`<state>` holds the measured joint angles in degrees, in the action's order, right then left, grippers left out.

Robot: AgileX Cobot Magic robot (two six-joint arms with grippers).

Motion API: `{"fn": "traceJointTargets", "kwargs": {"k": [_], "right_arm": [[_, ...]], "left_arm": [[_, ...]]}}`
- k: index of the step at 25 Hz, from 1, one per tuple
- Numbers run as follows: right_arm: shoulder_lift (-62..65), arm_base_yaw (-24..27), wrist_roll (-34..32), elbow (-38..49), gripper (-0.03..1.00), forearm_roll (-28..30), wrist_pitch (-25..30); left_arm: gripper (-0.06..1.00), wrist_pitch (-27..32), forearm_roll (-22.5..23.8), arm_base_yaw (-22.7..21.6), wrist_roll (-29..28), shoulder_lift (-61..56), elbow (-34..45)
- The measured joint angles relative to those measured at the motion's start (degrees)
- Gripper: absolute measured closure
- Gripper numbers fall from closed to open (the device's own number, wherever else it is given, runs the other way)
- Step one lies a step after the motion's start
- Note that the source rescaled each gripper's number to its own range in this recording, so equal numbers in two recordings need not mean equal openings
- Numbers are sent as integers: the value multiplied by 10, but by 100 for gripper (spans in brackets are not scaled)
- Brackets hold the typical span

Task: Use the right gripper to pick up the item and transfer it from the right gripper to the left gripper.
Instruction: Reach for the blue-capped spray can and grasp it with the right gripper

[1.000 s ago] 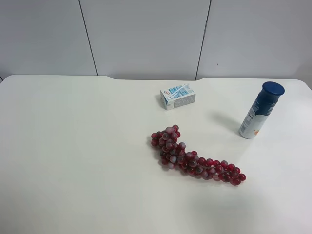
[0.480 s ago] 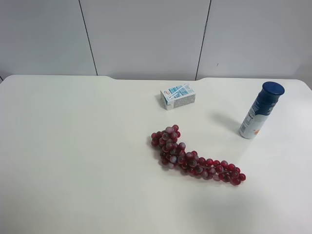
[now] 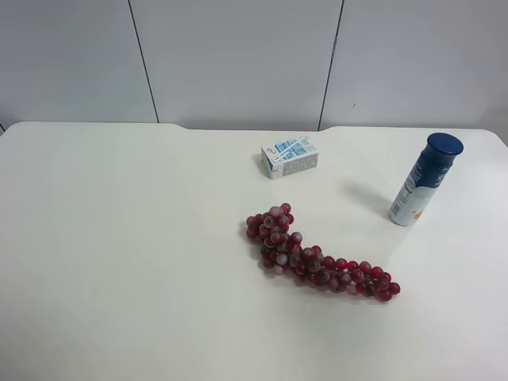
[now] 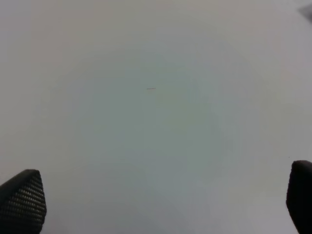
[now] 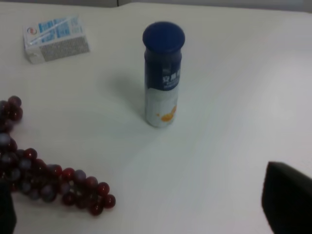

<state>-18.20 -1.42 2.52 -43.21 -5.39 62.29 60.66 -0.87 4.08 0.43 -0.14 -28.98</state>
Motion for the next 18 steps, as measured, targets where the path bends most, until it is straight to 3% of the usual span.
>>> {"fn": "traceJointTargets", "kwargs": {"k": [7,18], "right_arm": [[-219,-4,-8,-144,-3,0,12],[-538,-4,-45,-291,-3,0,72]], "left_arm": [[-6,0,0,0,0,0,0],[-6,0,0,0,0,0,0]]}}
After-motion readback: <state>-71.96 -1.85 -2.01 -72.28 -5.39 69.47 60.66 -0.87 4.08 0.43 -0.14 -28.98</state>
